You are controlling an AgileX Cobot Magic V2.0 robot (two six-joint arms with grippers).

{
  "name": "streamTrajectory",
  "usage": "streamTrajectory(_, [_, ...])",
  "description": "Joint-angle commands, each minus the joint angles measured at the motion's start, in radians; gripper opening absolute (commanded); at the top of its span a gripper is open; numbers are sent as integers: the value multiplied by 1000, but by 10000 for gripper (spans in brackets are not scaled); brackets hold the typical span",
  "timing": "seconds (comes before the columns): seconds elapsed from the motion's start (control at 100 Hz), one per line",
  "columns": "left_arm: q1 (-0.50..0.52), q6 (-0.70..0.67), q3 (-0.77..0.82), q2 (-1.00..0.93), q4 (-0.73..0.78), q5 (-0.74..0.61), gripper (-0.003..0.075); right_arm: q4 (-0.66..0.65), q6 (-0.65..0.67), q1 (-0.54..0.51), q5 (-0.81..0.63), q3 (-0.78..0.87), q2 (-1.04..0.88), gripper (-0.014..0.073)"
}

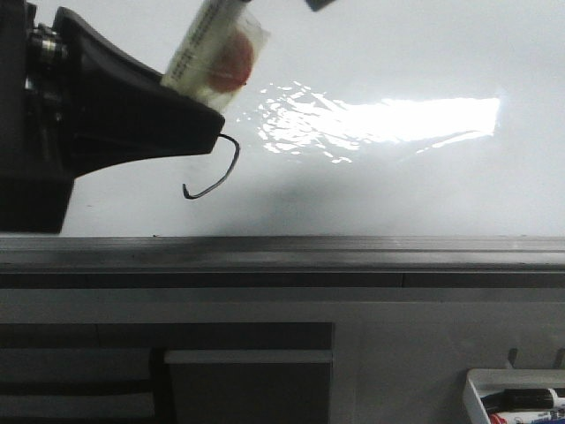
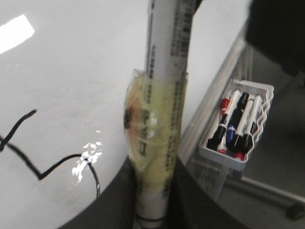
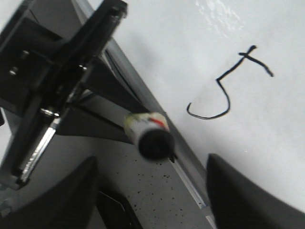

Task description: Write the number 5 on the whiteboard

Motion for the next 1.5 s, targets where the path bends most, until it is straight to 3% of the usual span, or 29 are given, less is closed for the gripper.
streamTrajectory(0.0, [-7,-97,-30,-36,-197,12,-20,-5,-5,-55,-55,-38,-34,557])
streamTrajectory(0.09, [5,-109,-39,-51,-476,128,-20,-5,-5,-106,-21,-38,-65,526])
streamTrajectory(0.14, [22,-109,-56,-51,-560,189,-20,-5,-5,-126,-4,-38,-85,505])
streamTrajectory(0.27, [68,-109,-104,-40,-661,342,-20,-5,-5,-136,29,-38,-127,459])
streamTrajectory(0.36, [88,-109,-128,-16,-694,371,-20,-5,-54,-128,27,-19,-166,413])
streamTrajectory(0.43, [90,-109,-132,-1,-705,371,-20,-5,-63,-117,-29,22,-211,323])
streamTrajectory(0.55, [90,-109,-137,12,-718,373,-20,-5,-63,-115,-84,103,-290,49])
streamTrajectory(0.62, [90,-109,-137,12,-718,373,-20,1,-63,-115,-115,151,-327,-69])
streamTrajectory(0.84, [90,-109,-138,29,-718,373,-20,30,-63,-115,-160,242,-399,-66])
streamTrajectory(1.2, [90,-109,-138,51,-719,345,-15,58,-63,-115,-155,246,-399,-66])
streamTrajectory(1.29, [90,-109,-138,51,-725,328,43,58,-63,-115,-155,246,-399,-66])
streamTrajectory(1.49, [92,-109,-138,51,-746,321,270,58,-63,-115,-157,246,-399,-66])
